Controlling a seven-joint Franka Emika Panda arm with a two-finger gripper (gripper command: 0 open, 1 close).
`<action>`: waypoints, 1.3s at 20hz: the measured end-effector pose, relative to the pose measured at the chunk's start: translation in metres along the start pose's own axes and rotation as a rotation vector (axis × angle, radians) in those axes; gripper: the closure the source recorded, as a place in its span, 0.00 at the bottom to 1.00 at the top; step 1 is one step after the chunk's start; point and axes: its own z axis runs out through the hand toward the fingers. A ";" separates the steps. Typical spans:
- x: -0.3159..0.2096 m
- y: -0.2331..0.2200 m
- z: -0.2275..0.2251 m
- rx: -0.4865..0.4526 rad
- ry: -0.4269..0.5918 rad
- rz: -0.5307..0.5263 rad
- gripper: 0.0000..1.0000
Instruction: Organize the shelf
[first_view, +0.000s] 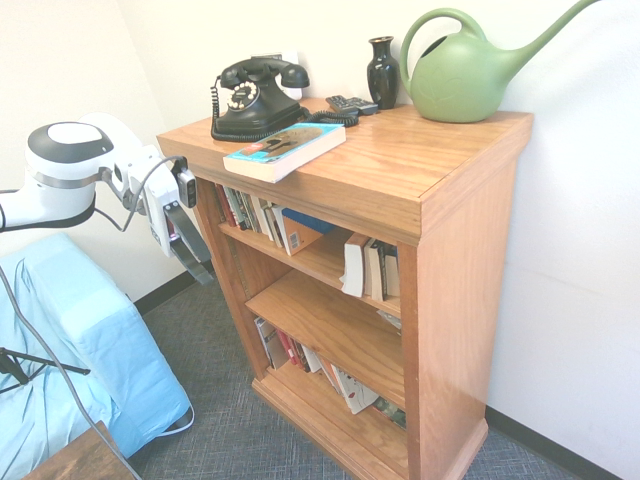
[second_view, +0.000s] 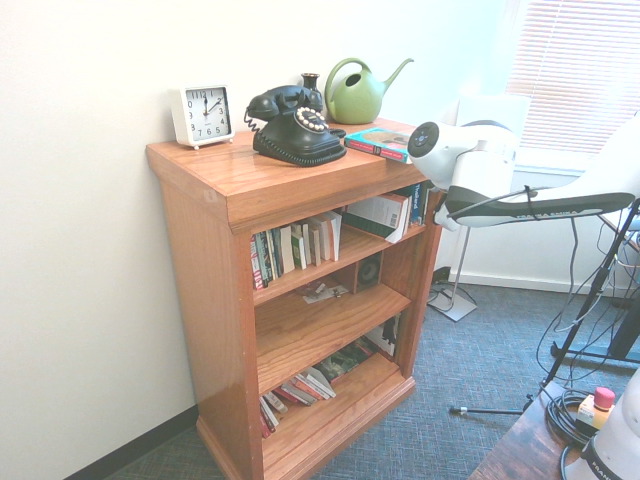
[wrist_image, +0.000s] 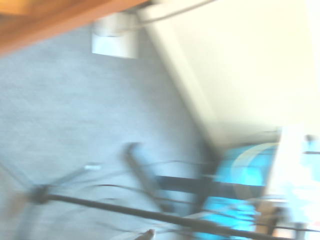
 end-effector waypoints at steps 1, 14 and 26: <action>0.001 -0.003 -0.010 -0.032 0.023 -0.008 0.00; 0.040 -0.045 -0.057 -0.292 0.193 -0.048 0.00; 0.054 -0.085 -0.059 -0.251 0.338 -0.111 0.00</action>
